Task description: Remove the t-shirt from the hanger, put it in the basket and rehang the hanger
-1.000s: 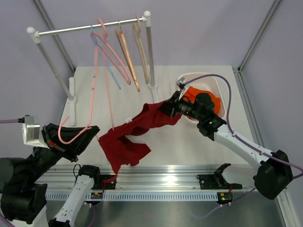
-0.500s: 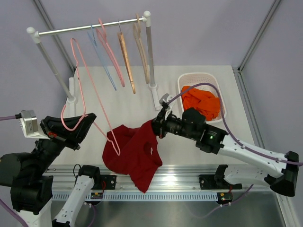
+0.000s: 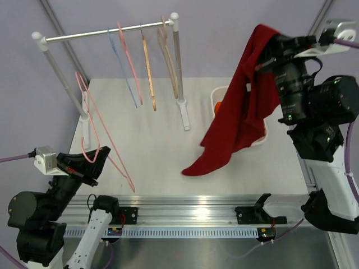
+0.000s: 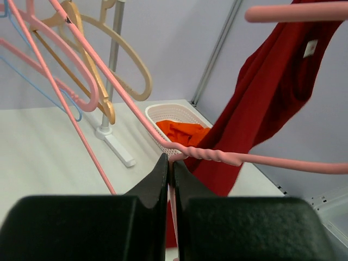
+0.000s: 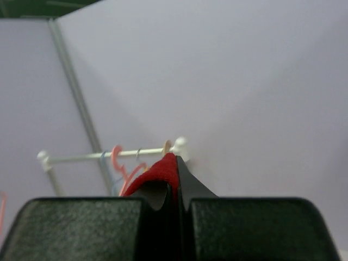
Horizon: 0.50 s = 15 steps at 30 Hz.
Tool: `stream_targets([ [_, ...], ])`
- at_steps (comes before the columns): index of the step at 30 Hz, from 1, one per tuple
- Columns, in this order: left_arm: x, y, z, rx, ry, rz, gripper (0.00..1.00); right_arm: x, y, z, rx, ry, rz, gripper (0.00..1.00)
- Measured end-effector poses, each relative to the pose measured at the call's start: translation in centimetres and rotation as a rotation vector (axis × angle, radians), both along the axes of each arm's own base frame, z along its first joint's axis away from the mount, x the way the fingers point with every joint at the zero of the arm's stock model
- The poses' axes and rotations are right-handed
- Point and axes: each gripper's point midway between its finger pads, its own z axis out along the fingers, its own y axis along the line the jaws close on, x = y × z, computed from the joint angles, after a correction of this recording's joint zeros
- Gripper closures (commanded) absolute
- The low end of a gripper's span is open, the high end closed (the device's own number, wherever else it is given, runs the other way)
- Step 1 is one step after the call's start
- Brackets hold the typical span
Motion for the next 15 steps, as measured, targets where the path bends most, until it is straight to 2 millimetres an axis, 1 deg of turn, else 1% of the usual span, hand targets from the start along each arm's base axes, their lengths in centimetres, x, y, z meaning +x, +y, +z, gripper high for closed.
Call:
stream_targets([
  [2,0.0,0.2,-0.5,0.008,0.003,0.009,1.00,1.2,-1.4,3.1,0.017,-0.050,-0.083,1.00],
  [6,0.8,0.5,-2.1,0.032,0.043,0.026,1.00,3.2,-3.2,7.6,0.022,-0.129,-0.227,1.00],
  [7,1.1,0.6,-2.6,0.040,0.056,0.036,1.00,4.1,-3.6,8.6,0.022,-0.150,-0.268,1.00],
  [8,1.3,0.8,-3.0,0.048,0.065,0.045,1.00,5.0,-4.3,8.9,0.020,-0.158,-0.309,1.00],
  [10,1.5,1.2,-3.6,0.066,0.082,0.069,1.00,7.1,-5.5,8.9,-0.005,-0.155,-0.384,1.00],
  [12,1.7,1.5,-3.9,0.079,0.088,0.085,1.00,8.9,-6.5,8.4,-0.032,-0.144,-0.437,1.00],
  [15,1.9,1.7,-4.2,0.090,0.091,0.097,1.00,11.2,-7.5,7.3,-0.073,-0.117,-0.487,1.00],
])
